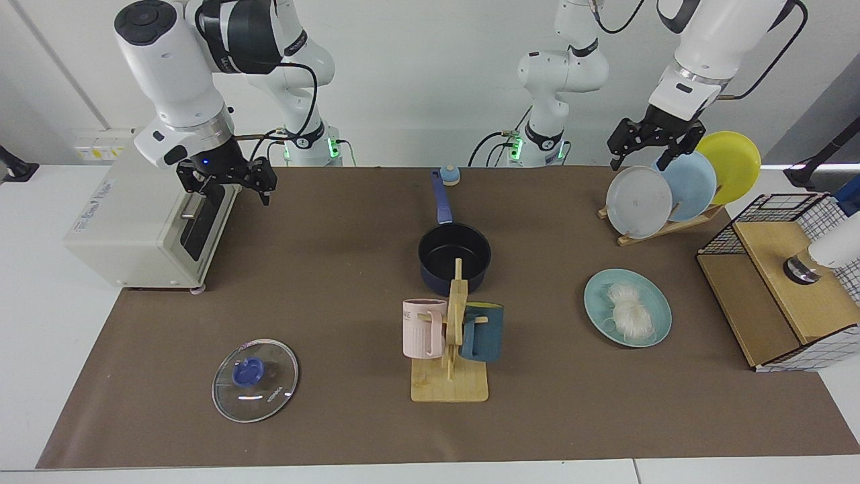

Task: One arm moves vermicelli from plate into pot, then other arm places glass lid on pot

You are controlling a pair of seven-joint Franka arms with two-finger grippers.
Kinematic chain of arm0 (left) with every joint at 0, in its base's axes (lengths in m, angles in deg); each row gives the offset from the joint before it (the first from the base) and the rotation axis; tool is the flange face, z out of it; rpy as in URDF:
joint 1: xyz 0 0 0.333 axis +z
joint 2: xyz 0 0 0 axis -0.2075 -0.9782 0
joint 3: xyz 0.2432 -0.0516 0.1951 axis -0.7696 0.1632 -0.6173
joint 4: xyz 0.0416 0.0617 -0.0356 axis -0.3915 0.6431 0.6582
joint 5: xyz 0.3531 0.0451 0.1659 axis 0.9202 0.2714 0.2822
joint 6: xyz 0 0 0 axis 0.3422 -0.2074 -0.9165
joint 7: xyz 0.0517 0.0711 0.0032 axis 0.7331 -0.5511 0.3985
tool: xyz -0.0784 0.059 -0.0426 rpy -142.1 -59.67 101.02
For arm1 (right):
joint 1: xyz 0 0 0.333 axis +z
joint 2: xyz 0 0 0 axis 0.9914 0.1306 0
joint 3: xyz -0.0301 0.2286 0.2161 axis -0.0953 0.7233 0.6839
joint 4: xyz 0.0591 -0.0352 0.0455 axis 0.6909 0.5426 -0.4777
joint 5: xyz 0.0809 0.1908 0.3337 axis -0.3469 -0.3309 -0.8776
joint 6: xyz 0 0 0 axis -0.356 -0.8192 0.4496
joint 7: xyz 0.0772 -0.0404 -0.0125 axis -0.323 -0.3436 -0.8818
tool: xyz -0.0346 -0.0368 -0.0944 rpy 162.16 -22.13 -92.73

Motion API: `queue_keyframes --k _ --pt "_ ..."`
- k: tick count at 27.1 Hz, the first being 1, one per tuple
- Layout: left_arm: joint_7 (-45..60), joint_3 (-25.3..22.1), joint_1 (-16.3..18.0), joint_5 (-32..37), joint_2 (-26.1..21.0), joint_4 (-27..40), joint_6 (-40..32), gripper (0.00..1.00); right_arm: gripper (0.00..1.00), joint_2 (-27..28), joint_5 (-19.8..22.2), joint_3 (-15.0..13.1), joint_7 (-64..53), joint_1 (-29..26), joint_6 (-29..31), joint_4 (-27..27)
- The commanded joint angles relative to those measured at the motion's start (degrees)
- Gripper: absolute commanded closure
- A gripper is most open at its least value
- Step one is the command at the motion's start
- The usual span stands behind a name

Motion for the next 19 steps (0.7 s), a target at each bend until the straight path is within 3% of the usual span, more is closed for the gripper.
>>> queue_keyframes --k 1,19 --pt "0.0 -0.3 -0.4 1.0 0.6 0.2 0.1 0.00 0.00 -0.5 -1.1 0.2 -1.7 -0.7 0.5 0.1" --pt "0.4 -0.3 -0.5 0.6 0.5 0.2 0.8 0.00 0.00 -0.5 -1.1 0.3 -1.7 -0.7 0.5 0.1"
